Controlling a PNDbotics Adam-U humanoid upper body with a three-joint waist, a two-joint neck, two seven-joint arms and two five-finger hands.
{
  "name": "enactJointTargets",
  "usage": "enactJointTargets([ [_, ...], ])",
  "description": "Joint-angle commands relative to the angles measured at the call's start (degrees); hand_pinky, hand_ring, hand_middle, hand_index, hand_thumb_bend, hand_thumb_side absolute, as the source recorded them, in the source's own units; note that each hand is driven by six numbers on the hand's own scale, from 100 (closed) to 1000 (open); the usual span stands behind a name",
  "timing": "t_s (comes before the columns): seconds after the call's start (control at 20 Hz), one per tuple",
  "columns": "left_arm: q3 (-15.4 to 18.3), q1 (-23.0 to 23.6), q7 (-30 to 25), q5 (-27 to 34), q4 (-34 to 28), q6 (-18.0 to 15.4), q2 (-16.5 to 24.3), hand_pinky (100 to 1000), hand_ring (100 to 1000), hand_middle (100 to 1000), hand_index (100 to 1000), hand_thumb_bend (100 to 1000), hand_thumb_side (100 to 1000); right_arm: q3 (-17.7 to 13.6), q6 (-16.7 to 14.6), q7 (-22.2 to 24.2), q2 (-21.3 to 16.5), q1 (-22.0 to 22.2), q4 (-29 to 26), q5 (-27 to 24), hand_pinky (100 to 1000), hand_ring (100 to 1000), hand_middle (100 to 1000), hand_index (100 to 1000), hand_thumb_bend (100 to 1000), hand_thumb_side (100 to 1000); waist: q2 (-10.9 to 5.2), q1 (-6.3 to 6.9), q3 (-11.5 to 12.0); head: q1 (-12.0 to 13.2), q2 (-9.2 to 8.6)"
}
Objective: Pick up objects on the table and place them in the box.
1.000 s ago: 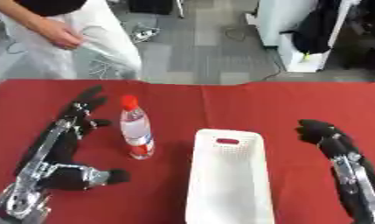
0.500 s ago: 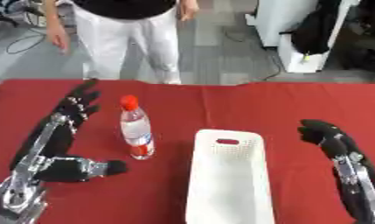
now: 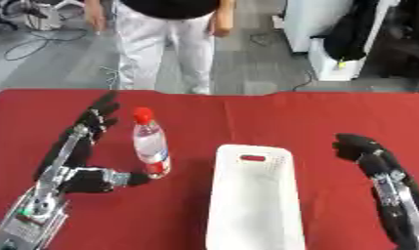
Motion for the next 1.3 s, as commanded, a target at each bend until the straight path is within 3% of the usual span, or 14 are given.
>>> enactJointTargets([
  [0.05,0.6,-2.2,-0.5,0.0,3.2,-1.6,2.6,941,1000,1000,1000,999,314,0.3,-0.1,0.3,-0.2,-0.5,-1.0,-0.4,803,804,805,850,100,1000,-0.75,-0.10,-0.3,0.5,-0.84],
  [0.1,0.6,-2.8,-0.7,0.2,4.4,-2.1,2.9,945,1000,1000,1000,992,284,0.3,-0.1,0.3,-0.2,-0.5,-1.1,-0.5,803,804,805,850,100,1000,-0.71,-0.11,-0.4,0.6,-0.88],
  [0.15,0.5,-3.3,-1.0,0.4,5.6,-2.4,3.1,946,1000,1000,1000,997,316,0.4,-0.2,0.4,-0.2,-0.6,-1.1,-0.5,803,804,805,850,100,1000,-0.66,-0.13,-0.5,0.6,-0.94],
  [0.45,0.1,-4.8,-2.7,-0.1,10.1,-4.3,3.3,950,1000,1000,1000,991,313,0.6,-0.3,0.5,-0.1,-1.0,-1.2,-0.8,803,804,805,850,100,1000,-0.39,-0.30,-1.2,1.0,-1.30],
  [1.3,-0.2,-7.4,-4.5,0.2,14.7,-5.5,5.5,941,1000,1000,1000,987,345,0.9,-0.1,0.5,0.1,-1.6,-2.3,-1.9,803,803,804,849,100,1000,-0.40,-0.02,-2.2,1.7,-1.90],
])
